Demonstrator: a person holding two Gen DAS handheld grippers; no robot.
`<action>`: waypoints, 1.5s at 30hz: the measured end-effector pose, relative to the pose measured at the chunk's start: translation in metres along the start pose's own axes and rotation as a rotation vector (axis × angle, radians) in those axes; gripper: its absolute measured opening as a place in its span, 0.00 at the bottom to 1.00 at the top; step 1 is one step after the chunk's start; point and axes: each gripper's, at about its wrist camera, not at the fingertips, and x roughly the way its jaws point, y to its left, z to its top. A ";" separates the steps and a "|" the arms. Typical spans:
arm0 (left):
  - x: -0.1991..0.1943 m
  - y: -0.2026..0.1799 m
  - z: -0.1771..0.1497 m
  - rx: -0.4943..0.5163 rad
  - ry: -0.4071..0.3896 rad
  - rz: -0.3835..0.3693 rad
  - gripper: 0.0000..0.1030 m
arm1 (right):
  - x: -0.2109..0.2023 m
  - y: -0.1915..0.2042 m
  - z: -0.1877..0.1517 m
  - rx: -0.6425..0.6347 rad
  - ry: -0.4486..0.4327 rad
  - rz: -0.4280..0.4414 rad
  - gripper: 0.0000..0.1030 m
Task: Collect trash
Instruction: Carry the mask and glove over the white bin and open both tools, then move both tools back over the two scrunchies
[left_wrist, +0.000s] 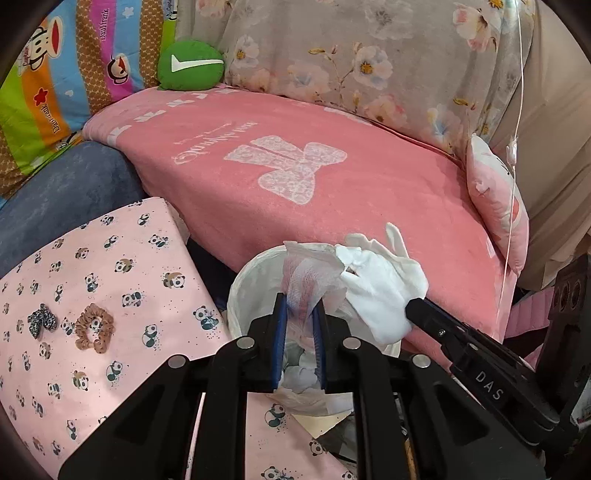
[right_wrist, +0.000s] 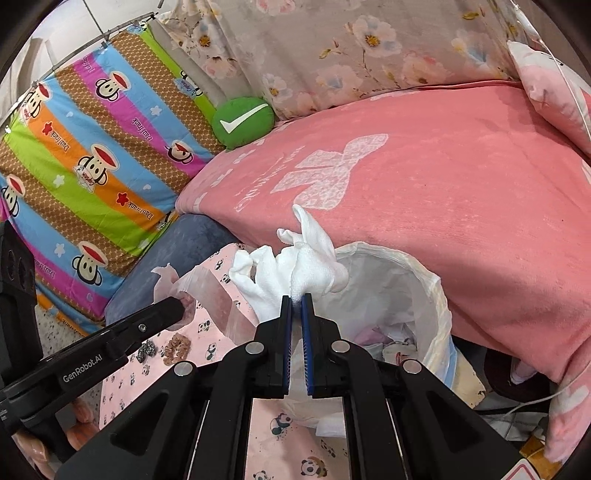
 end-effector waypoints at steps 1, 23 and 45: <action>0.001 -0.001 0.000 -0.002 0.001 -0.002 0.15 | -0.001 -0.005 0.000 0.005 -0.001 -0.003 0.07; -0.001 0.007 -0.002 -0.063 -0.018 0.085 0.58 | -0.002 -0.008 0.000 0.011 -0.003 -0.003 0.16; -0.006 0.037 -0.015 -0.117 -0.017 0.130 0.58 | 0.007 0.018 -0.005 -0.067 0.028 -0.026 0.24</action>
